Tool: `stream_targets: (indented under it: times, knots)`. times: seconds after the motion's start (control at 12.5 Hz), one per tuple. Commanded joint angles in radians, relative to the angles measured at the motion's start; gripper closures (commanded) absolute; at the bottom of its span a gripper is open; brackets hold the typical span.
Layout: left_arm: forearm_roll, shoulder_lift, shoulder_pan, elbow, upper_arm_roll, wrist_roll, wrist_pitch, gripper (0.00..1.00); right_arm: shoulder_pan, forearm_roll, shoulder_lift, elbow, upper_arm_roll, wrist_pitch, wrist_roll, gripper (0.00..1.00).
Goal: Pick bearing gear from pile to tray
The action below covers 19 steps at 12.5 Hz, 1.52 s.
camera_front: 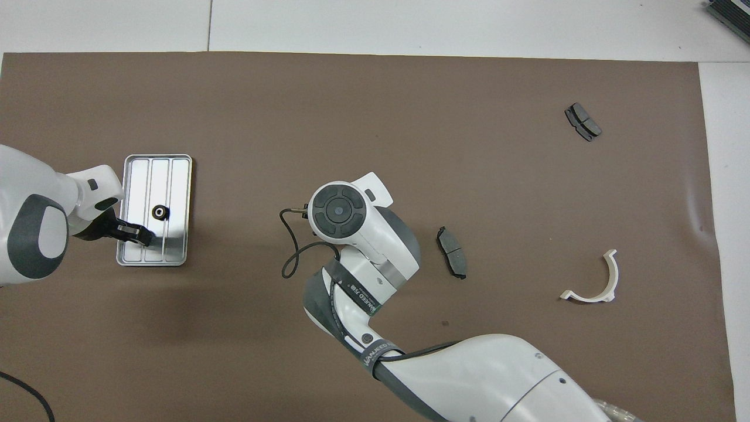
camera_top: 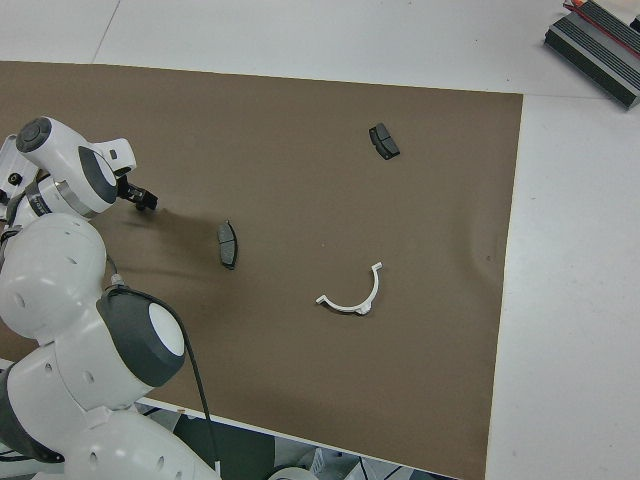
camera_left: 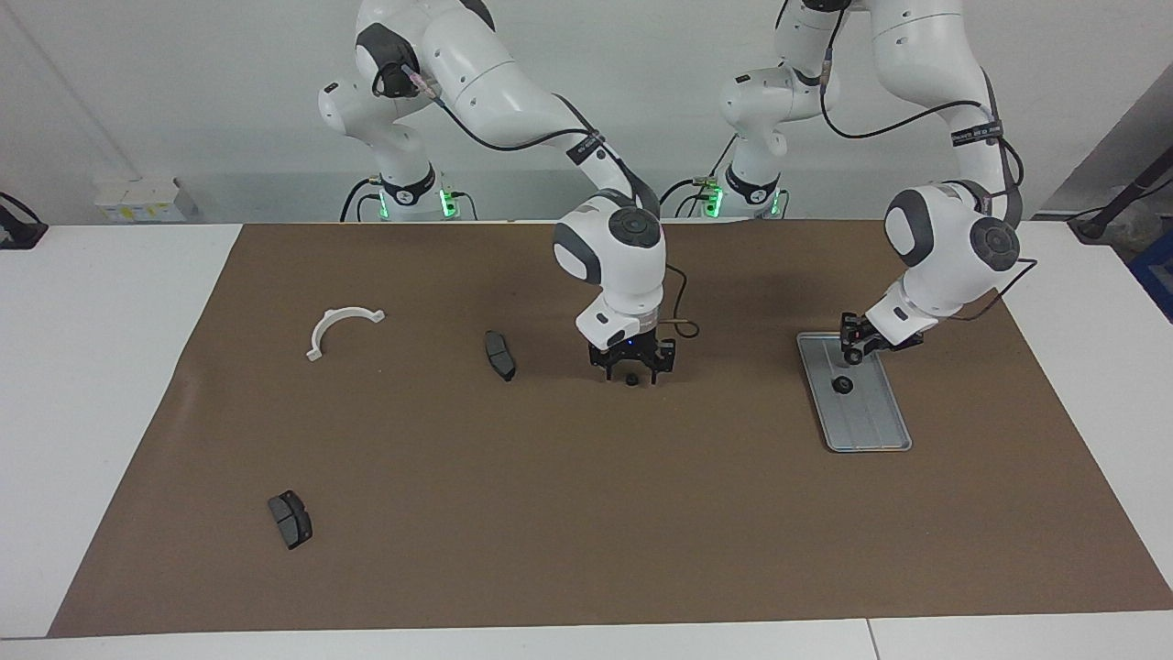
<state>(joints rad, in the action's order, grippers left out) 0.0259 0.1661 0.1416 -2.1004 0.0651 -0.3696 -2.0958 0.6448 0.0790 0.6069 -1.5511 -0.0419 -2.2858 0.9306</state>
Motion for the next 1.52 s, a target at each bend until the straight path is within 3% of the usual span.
stream_targets:
  times: [0.0,0.16,0.56,0.96,1.2,1.44]
  knots:
    - [0.006,-0.036,0.004,-0.018,0.005,-0.017,-0.021,0.0,-0.08,0.021,-0.062,-0.018,-0.003,-0.006,-0.009,0.0]
    - [0.006,-0.033,-0.019,0.011,0.008,0.017,-0.021,0.0,-0.15,0.016,-0.142,-0.058,-0.004,0.017,-0.054,0.0]
    - [0.006,-0.02,-0.232,0.063,0.01,0.444,-0.036,0.0,-0.299,0.012,-0.375,-0.259,-0.004,0.028,-0.229,0.0]
    - [0.006,0.055,-0.469,0.107,0.01,0.944,-0.191,0.0,-0.421,0.002,-0.475,-0.262,-0.004,0.158,-0.378,0.0]
    - [0.006,0.131,-0.566,0.184,0.01,1.113,-0.236,0.0,-0.5,-0.001,-0.541,-0.247,-0.006,0.25,-0.499,0.0]
    - [0.006,0.168,-0.643,0.184,0.01,1.186,-0.297,0.0,-0.559,-0.045,-0.582,-0.184,-0.003,0.377,-0.614,0.0]
